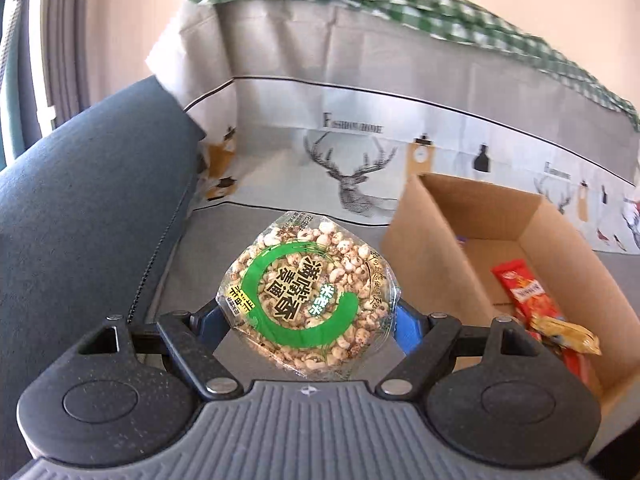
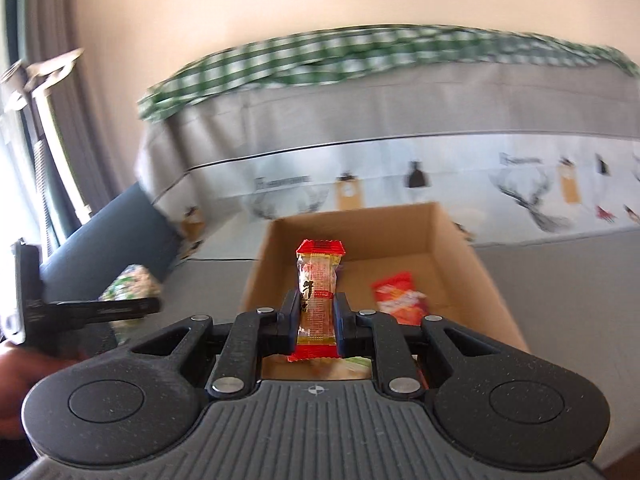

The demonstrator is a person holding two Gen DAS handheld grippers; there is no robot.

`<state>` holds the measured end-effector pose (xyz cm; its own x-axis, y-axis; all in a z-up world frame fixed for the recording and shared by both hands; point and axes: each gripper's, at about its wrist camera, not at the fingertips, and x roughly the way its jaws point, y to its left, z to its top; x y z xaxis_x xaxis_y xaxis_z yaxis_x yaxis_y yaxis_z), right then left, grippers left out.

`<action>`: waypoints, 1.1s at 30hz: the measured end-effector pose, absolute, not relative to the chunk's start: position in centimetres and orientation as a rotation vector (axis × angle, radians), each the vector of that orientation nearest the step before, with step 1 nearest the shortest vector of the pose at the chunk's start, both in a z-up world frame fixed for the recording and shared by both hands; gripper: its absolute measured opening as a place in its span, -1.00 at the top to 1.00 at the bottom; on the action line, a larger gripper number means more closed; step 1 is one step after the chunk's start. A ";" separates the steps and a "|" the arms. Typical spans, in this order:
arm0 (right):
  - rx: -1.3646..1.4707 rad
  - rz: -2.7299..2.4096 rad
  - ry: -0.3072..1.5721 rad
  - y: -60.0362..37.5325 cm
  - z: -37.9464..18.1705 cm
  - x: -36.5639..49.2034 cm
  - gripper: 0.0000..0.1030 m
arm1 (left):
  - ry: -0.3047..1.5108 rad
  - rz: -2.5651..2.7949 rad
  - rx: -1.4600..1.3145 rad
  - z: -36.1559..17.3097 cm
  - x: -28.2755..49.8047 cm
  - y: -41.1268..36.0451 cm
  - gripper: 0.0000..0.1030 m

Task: Organize snacks
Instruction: 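Lift both snacks and carry them over the cardboard box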

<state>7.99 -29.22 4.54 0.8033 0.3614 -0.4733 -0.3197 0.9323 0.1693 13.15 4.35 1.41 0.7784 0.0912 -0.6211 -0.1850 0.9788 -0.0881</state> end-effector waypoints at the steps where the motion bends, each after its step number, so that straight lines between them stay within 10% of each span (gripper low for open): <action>1: 0.090 0.347 0.516 -29.9 4.3 7.8 0.66 | 0.660 0.144 -0.146 1.6 12.9 4.0 -0.66; 33: 0.195 0.361 0.429 -34.7 -1.9 7.3 0.66 | 0.460 -0.128 -0.114 3.3 -0.5 -5.9 -0.66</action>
